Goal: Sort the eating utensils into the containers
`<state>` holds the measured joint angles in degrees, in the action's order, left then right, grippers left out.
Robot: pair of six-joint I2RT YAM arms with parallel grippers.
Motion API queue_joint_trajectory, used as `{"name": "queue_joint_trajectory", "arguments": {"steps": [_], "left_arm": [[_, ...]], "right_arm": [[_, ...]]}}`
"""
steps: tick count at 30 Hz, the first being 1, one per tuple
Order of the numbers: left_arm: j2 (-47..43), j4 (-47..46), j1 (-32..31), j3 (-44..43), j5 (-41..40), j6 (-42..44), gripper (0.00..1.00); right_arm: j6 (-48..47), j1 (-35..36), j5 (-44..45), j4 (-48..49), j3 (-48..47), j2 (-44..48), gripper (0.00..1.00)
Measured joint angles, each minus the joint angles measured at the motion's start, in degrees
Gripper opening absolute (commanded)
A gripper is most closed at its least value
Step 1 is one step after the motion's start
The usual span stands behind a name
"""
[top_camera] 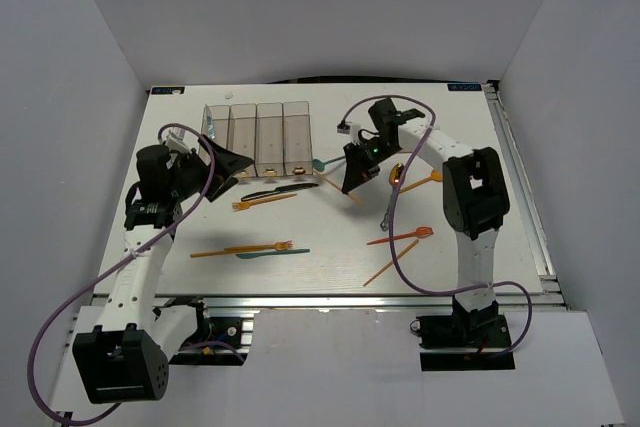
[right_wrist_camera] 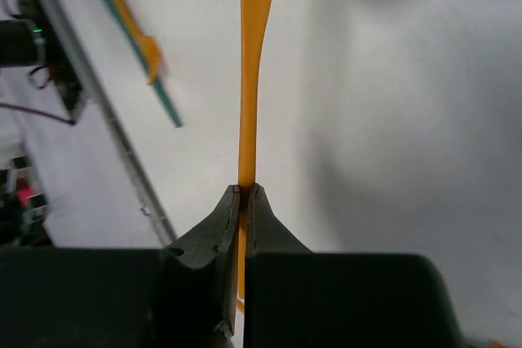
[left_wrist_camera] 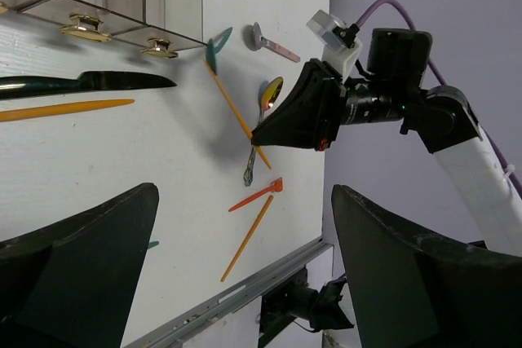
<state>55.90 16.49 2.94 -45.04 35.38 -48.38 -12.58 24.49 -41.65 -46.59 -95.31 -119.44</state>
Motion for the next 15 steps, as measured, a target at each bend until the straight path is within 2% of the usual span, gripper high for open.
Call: {"name": "queue_joint_trajectory", "arguments": {"steps": [7,15], "left_arm": [[0.04,-1.07,0.0,0.0,0.96,-1.05,0.97],[2.64,-5.2,-1.53,1.31,2.12,-5.42,0.84]], "right_arm": [[0.33,-0.07,-9.42,0.04,4.44,1.95,0.0],[0.48,3.52,-5.07,5.18,3.1,6.93,0.0]]}}
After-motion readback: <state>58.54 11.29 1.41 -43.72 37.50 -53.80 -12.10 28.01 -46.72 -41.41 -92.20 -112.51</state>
